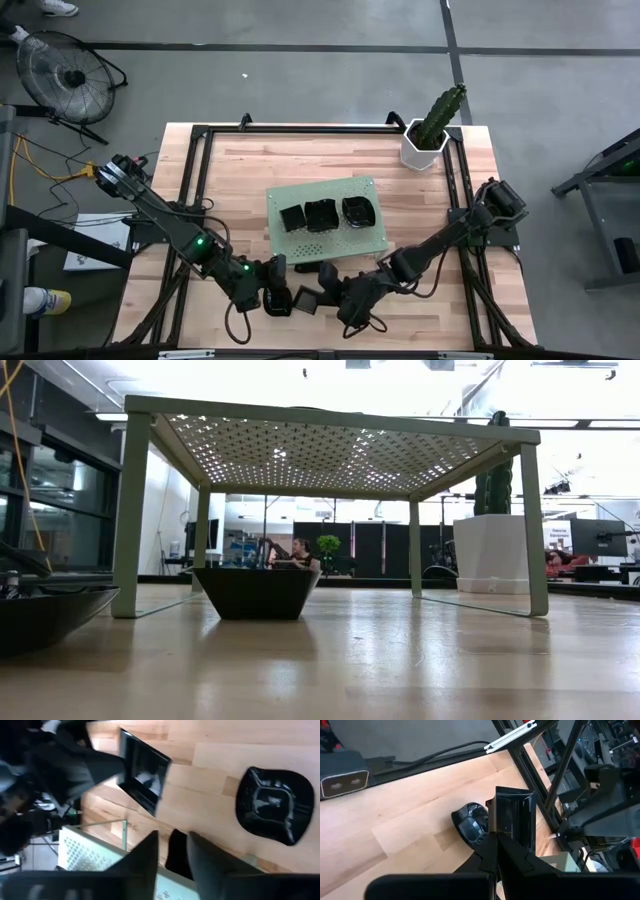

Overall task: Pick & Place Mini shaped plates
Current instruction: Stack the black square shaped plate on top of the black square shaped plate on the shelf

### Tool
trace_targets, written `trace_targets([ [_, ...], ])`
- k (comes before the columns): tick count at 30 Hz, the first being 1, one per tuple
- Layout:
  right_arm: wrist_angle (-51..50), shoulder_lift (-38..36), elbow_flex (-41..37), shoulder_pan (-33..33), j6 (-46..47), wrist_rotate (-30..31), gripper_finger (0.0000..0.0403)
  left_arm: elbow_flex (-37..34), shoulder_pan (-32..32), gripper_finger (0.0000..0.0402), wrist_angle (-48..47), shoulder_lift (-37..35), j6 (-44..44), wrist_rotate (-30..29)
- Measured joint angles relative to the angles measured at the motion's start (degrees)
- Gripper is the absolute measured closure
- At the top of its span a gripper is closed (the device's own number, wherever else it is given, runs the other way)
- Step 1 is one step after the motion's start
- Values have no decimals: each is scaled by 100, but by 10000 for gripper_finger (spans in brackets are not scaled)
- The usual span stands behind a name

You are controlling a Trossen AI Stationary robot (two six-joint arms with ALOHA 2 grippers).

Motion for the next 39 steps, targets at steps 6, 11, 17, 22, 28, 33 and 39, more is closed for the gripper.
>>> trace_targets([
  [6,83,0,0,-16,-468,11,403,0,0,221,303,61,273,30],
  [11,102,0,0,-34,-1030,114,403,0,0,205,365,304,452,143],
  [17,115,0,0,-81,-1130,32,403,-4,0,204,485,583,731,157],
  [22,121,0,0,-94,-1224,-58,403,-4,0,204,703,634,821,19],
  [28,121,0,0,-99,-1225,-93,403,-4,0,212,776,634,1038,6],
  [33,121,0,0,-101,-1216,-91,403,-4,0,258,772,634,1193,1],
  [39,121,0,0,-102,-1206,-90,403,-4,0,319,806,634,1191,23],
])
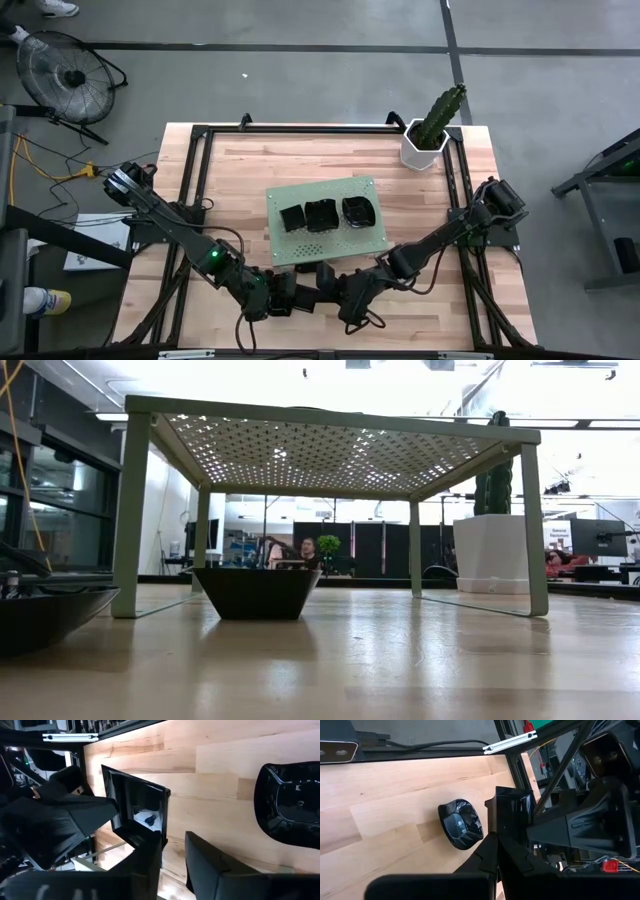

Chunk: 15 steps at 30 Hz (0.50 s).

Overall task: Pick & Place Mini shaped plates
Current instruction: Stack the black square shaped plate on top of the black square shaped plate on the shelf

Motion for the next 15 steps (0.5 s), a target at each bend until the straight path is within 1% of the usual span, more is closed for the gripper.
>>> trace_targets([
  [6,2,0,0,-3,3,-2,403,0,0,341,394,-2,19,7],
  [15,2,0,0,-9,4,-10,403,0,0,358,435,0,146,24],
])
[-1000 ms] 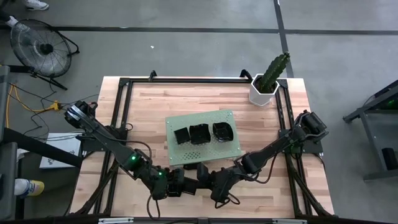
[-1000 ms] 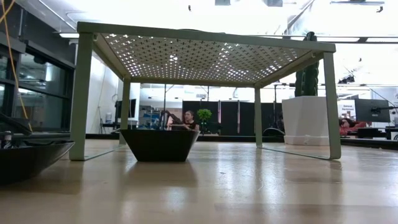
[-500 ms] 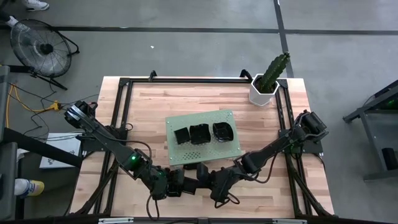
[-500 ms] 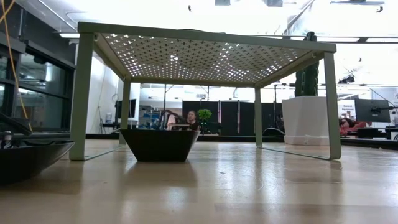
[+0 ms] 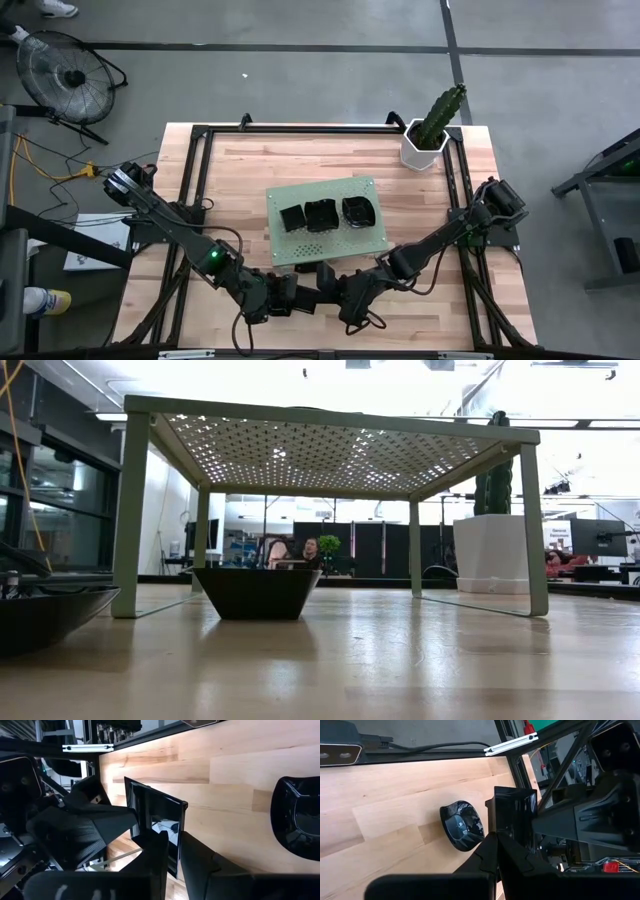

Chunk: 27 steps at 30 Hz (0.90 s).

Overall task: Pick & Place Mini shaped plates
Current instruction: Stack the black square shaped plate on top of the black square shaped plate on the shelf

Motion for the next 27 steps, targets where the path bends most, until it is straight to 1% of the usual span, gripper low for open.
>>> trace_targets([
  [12,11,0,0,1,2,-6,403,0,-2,399,-4,-1,-2,2],
  [27,70,2,0,2,-7,13,400,0,-4,401,0,-2,-2,2],
])
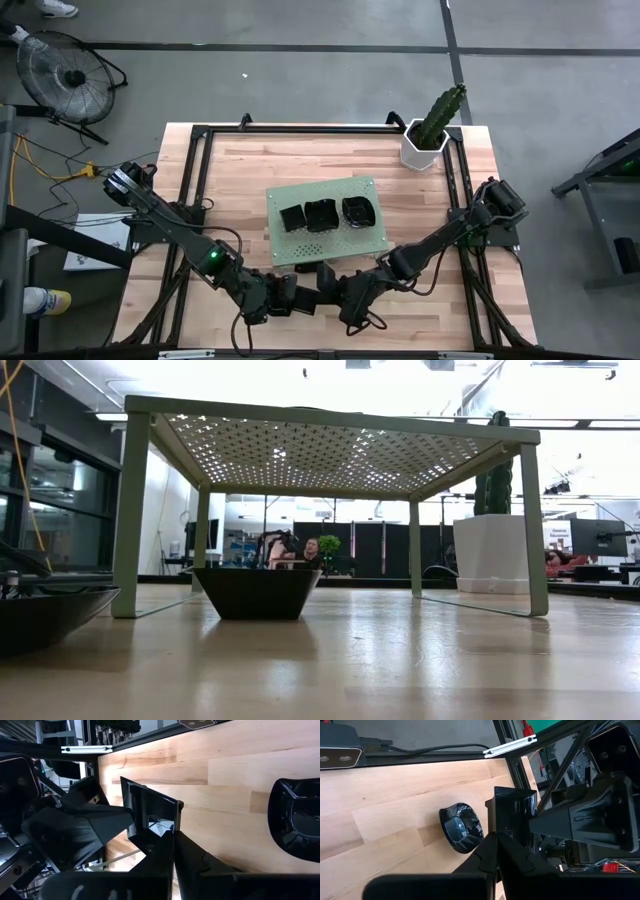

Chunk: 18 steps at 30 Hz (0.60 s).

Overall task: Pick & Place Mini shaped plates
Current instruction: Stack the black square shaped plate on top of the black square shaped plate on the shelf

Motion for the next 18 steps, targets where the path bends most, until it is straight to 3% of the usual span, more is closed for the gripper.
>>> trace_targets([
  [4,9,0,0,0,-7,9,374,0,2,401,7,0,0,-4],
  [11,31,0,0,-5,26,204,292,0,4,401,22,0,-2,-26],
  [18,22,-7,0,268,-13,1548,230,0,2,401,-151,-9,-2,-423],
])
